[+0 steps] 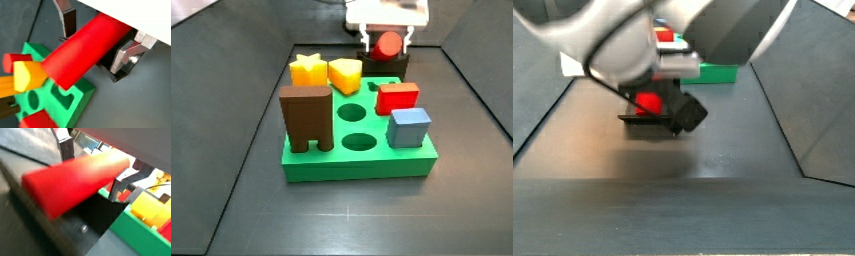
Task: Pick up the round object. Move up. Place the round object on the fixture. Regrasp the round object. Move to above the board. Insert the round object.
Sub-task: Regrasp the round object.
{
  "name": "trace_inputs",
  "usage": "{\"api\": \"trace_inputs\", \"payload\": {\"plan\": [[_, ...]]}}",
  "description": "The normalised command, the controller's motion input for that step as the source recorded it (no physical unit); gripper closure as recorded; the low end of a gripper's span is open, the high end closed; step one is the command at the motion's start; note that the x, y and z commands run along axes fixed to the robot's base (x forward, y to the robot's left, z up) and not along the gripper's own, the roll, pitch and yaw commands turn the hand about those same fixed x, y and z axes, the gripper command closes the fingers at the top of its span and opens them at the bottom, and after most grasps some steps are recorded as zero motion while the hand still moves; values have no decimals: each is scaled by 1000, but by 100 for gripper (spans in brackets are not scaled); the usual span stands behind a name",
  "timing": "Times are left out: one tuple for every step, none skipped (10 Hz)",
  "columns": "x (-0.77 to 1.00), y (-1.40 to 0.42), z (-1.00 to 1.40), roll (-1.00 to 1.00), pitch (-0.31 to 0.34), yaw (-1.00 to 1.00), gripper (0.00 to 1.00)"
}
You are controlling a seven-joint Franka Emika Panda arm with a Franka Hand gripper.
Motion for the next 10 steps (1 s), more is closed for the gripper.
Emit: {"api": "trace_inputs", "payload": {"plan": [[-38, 0, 1000, 22, 6, 74, 0], [-43, 1, 1000, 19, 30, 63, 0], [-41, 7, 877, 13, 61, 50, 0], [-37, 9, 756, 11, 74, 41, 0], [-28, 13, 503, 14, 90, 16, 0], [-30, 11, 312, 19, 93, -1, 0], [-18, -992, 1000, 1000, 64, 15, 0], [-13, -1000, 948, 1000, 63, 14, 0], [-44, -1000, 937, 1000, 52, 14, 0], [-74, -1000, 899, 1000, 45, 12, 0]]}}
